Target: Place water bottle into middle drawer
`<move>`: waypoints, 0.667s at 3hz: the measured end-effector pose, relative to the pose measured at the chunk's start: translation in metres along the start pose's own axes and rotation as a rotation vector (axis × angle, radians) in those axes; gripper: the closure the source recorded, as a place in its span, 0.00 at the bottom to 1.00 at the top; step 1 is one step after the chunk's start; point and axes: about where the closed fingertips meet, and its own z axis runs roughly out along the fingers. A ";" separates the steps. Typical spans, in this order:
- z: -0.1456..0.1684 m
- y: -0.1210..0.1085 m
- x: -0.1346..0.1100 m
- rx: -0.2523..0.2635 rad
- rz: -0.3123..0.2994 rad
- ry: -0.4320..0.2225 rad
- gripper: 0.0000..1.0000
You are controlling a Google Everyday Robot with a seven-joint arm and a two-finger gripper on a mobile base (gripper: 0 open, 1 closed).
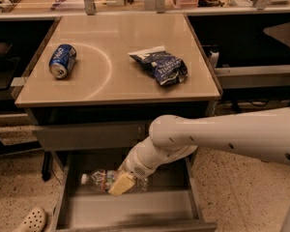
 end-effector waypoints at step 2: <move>0.044 -0.017 0.035 0.031 0.137 0.050 1.00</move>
Offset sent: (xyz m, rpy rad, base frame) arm 0.0093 -0.0073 -0.0934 -0.0970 0.1003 -0.1904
